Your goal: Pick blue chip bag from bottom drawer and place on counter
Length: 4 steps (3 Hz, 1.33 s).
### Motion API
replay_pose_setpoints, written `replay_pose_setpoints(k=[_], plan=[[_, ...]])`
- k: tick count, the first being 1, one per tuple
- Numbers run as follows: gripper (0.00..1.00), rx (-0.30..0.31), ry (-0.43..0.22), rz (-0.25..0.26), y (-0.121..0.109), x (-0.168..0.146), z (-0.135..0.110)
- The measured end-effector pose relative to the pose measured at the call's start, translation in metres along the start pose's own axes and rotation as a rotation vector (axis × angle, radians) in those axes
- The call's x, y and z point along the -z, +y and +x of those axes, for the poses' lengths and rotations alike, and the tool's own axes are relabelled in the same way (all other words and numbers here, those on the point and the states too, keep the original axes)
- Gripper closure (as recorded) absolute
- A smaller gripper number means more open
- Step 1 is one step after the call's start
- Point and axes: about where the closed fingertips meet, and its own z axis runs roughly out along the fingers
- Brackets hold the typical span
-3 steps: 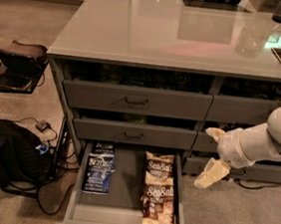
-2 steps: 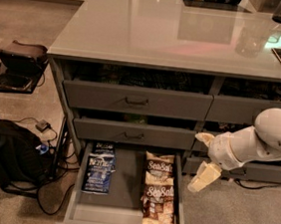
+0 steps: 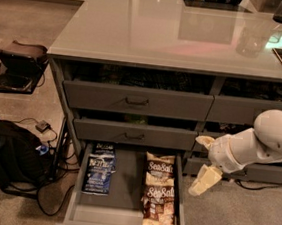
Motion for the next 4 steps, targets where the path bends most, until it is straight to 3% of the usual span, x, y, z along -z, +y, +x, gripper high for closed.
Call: replay_pose_setpoints(k=[1, 2, 3, 4], plan=[[0.0, 0.041, -0.004, -0.051, 0.027, -0.031, 0.001], [0.0, 0.096, -0.058, -0.132, 0.058, -0.086, -0.01], [0.0, 0.125, -0.112, -0.186, 0.071, -0.147, -0.021], [0.0, 0.11, -0.165, -0.199, 0.067, -0.205, -0.03]])
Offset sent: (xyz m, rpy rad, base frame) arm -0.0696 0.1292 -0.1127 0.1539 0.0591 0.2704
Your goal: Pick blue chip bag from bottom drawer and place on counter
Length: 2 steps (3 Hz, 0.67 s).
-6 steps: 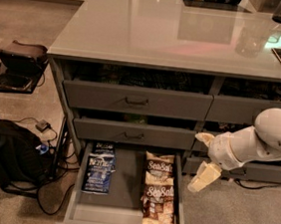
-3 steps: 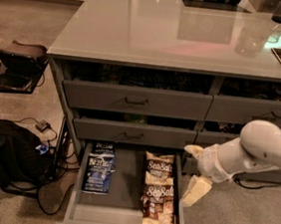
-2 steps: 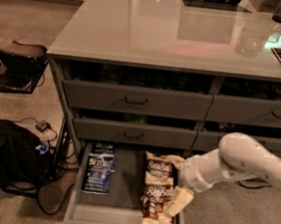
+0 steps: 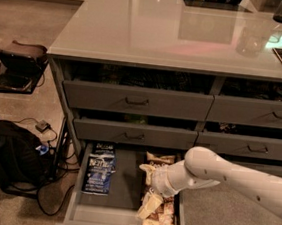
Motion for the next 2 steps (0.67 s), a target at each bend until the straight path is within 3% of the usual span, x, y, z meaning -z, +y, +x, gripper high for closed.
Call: replay_pose_setpoints(k=[2], plan=[[0.0, -0.009, -0.063, -0.016, -0.014, -0.095, 0.007]])
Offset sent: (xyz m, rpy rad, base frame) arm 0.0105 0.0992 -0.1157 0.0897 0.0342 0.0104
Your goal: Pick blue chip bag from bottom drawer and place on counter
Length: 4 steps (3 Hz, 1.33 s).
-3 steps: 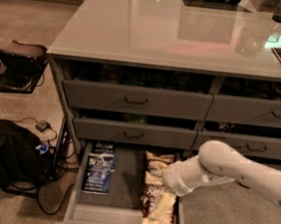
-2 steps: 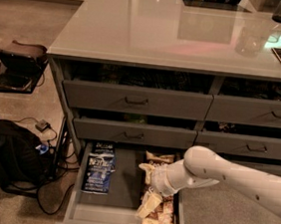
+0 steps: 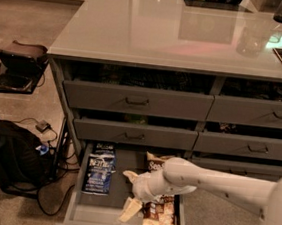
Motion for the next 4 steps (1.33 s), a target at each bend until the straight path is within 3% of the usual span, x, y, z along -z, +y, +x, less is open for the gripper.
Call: replay_pose_setpoints(k=[1, 2, 3, 4], plan=[[0.0, -0.008, -0.019, -0.046, 0.001, -0.061, 0.015], [0.0, -0.008, -0.019, -0.046, 0.001, -0.061, 0.015], [0.0, -0.021, -0.044, -0.003, -0.042, -0.106, 0.042], [0.0, -0.023, -0.044, 0.016, -0.068, -0.132, 0.052]])
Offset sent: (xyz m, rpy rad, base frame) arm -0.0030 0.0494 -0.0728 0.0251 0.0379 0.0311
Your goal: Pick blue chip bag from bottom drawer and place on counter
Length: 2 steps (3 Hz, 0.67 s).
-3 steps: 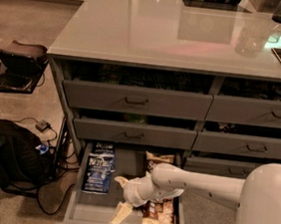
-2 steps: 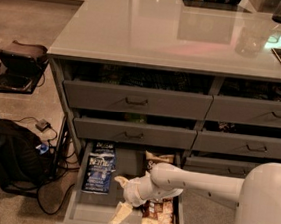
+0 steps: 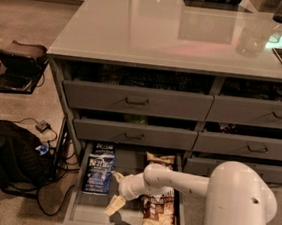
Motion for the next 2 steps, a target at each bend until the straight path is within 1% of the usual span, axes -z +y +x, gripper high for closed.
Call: replay_pose_setpoints(k=[1, 2], plan=[[0.0, -0.002, 0.006, 0.05, -0.025, -0.03, 0.01], [0.0, -0.009, 0.026, 0.157, -0.063, -0.058, 0.025]])
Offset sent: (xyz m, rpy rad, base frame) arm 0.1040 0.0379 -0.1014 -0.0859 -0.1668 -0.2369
